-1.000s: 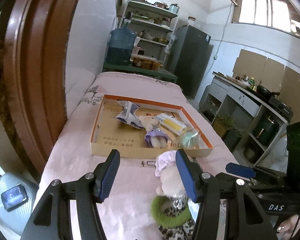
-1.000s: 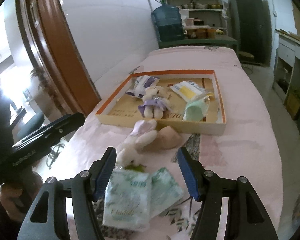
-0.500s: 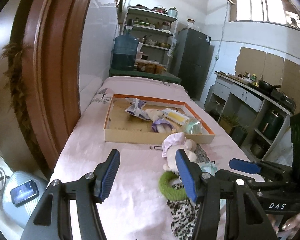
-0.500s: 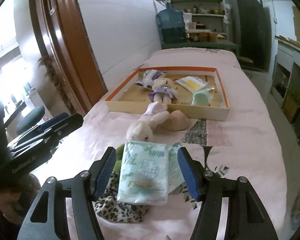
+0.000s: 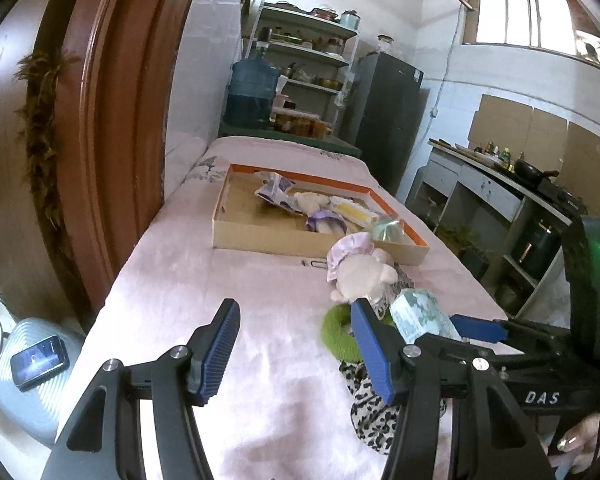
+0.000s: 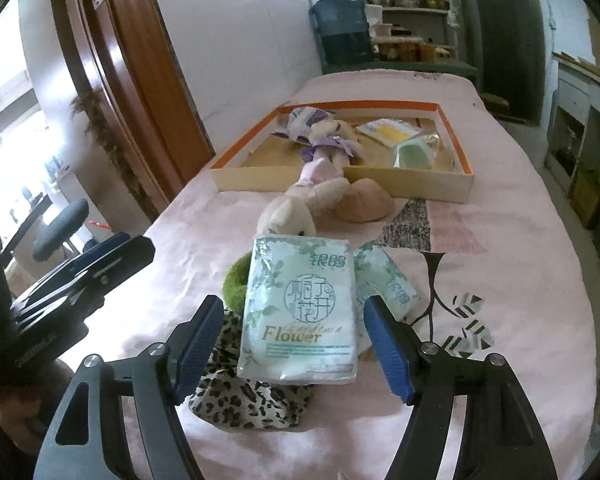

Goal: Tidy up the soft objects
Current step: 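Grasp the leopard-print scrunchie with left tool while right grasps the Flower tissue pack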

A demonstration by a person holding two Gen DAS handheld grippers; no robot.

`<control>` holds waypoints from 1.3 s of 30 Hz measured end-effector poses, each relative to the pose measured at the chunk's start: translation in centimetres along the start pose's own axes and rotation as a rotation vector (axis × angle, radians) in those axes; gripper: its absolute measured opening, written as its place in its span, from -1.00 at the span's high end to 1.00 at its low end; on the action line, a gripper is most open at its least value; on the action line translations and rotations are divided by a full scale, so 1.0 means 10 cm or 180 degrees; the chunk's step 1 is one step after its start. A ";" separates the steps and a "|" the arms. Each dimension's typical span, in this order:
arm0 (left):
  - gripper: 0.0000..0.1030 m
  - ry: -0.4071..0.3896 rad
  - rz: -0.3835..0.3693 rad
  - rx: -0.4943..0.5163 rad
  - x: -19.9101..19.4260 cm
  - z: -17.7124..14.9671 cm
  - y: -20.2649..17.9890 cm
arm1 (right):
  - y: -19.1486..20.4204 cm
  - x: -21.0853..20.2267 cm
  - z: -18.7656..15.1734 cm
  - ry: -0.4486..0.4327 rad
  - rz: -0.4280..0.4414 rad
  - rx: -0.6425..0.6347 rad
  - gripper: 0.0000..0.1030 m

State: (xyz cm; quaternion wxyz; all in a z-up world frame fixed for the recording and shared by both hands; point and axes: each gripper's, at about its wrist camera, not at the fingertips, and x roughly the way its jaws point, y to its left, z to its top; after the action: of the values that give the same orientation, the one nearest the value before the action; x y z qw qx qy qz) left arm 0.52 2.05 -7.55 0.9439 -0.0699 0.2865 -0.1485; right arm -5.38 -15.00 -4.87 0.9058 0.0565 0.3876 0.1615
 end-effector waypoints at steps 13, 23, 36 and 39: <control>-0.12 0.0205 -0.0271 0.0211 0.02 -0.22 -0.18 | -0.10 0.11 -0.03 0.0087 -0.0016 0.0078 0.01; -0.12 0.0571 -0.0519 0.0366 0.27 -0.40 -0.46 | -0.27 -0.15 0.01 -0.0056 0.0227 0.0341 0.03; 0.77 0.0692 -0.0600 0.0349 0.33 -0.49 -0.45 | -0.28 -0.16 -0.04 -0.0053 0.0264 0.0399 0.03; 0.78 0.0664 -0.0625 0.0341 0.28 -0.48 -0.46 | -0.27 -0.18 -0.03 -0.0068 0.0265 0.0389 0.03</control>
State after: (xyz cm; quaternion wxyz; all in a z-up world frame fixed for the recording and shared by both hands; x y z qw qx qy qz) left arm -1.07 -3.42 -11.93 0.8923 -0.0313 0.3664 -0.2617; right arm -6.08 -18.14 -4.47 0.8972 0.1294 0.3844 0.1746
